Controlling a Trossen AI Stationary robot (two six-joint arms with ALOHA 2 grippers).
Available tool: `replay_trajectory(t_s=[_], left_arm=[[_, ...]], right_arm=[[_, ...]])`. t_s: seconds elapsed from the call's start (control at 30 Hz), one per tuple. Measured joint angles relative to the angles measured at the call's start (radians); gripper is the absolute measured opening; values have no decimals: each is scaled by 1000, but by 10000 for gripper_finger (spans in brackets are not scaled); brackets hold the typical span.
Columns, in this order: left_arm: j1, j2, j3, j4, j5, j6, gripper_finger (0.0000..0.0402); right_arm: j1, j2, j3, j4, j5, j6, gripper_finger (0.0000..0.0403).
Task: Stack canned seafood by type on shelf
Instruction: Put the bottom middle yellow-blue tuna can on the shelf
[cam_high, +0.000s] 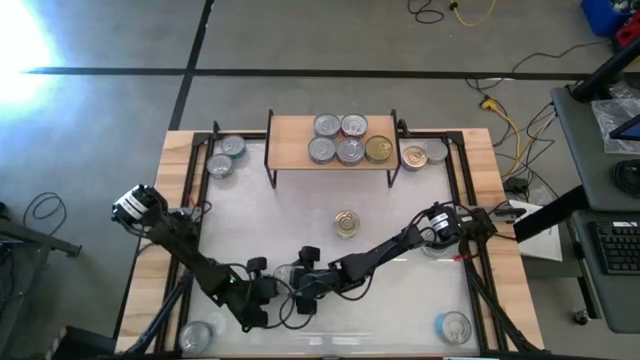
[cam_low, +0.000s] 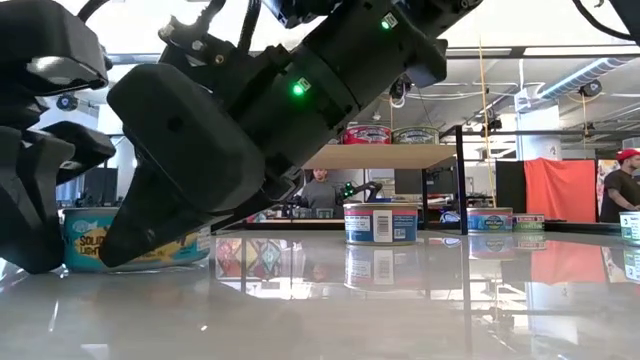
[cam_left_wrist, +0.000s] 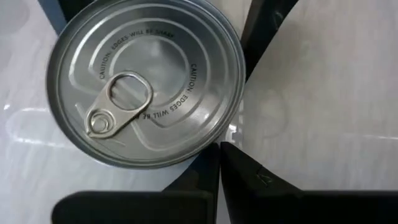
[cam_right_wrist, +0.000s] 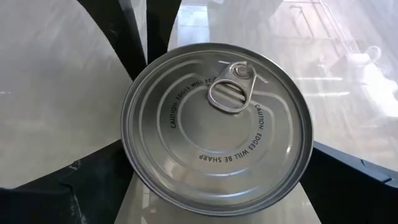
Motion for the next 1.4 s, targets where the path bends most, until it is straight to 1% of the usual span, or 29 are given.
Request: replay_trajectory(t_s=[0.1,0.2,0.3,0.37,0.47,0.57,0.7,0.8,1.0,1.4], left_arm=[[-23,-12,40,-123,-8,-33,0],[-64,-46,70,-192,9,-45,0],[-94,-79,49,-279,16,-96,0],[-92,-105,13,-288,10,-144,0],[-75,-133,-70,-227,-35,-194,0],[-48,-140,-150,-81,-59,-190,0],[-12,-124,-237,184,-84,-117,0],[7,-112,-267,298,-88,-75,0],[13,-102,-269,331,-110,-65,0],[9,-109,-243,306,-126,-18,0]], right_arm=[[-1,0,1,-7,7,4,400],[-3,-1,3,-14,-3,2,400],[0,-1,3,-16,-7,-8,400],[1,-1,3,-16,-8,-17,400],[0,-2,3,-16,-8,-23,400],[0,-2,3,-16,-7,-23,400],[0,-2,3,-16,-3,-24,400],[0,-4,0,-30,0,-20,400],[0,-4,-2,-31,2,-15,400],[0,-5,0,-47,-1,20,400]])
